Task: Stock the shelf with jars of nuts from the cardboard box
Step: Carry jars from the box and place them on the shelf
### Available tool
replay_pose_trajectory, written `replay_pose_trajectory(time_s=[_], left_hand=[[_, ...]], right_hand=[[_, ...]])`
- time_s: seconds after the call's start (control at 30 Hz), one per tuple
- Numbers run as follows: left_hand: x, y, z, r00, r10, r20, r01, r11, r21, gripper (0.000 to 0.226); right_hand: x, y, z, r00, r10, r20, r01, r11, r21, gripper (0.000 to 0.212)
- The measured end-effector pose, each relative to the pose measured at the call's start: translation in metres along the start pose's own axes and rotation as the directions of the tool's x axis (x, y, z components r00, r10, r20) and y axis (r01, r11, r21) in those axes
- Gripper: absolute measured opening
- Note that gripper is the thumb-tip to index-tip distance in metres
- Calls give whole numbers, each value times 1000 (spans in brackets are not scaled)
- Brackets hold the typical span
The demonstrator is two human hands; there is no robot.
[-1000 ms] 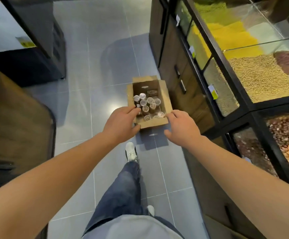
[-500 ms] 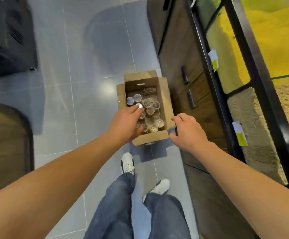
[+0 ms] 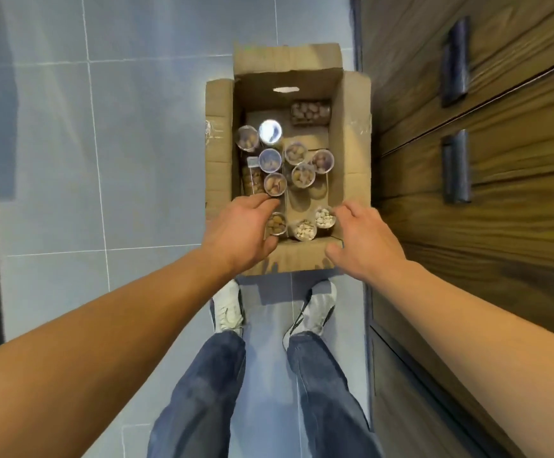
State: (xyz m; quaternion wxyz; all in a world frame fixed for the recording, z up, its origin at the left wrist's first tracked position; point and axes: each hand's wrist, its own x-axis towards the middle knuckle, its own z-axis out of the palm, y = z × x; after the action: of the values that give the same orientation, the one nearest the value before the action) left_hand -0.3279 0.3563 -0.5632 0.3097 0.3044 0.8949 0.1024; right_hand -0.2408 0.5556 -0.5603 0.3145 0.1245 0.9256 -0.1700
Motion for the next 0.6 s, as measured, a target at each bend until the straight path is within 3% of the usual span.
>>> replay_pose_trajectory(time_s=[0.33,0.5,0.6], left_hand=[[116,-25,171,999,27,22,-25,996,-90,60],[164,-19,227,996,18,93,-11,997,-76,62],[181,-11,248,992,-2,126,-4,999,44,60]], right_hand=[[100,73,129,985,92,-148,-92,996,12,59],[115,98,168,956,145,-254,-105,981,164,62],[112,102,179,936,172,-307,-93,962,258,62]])
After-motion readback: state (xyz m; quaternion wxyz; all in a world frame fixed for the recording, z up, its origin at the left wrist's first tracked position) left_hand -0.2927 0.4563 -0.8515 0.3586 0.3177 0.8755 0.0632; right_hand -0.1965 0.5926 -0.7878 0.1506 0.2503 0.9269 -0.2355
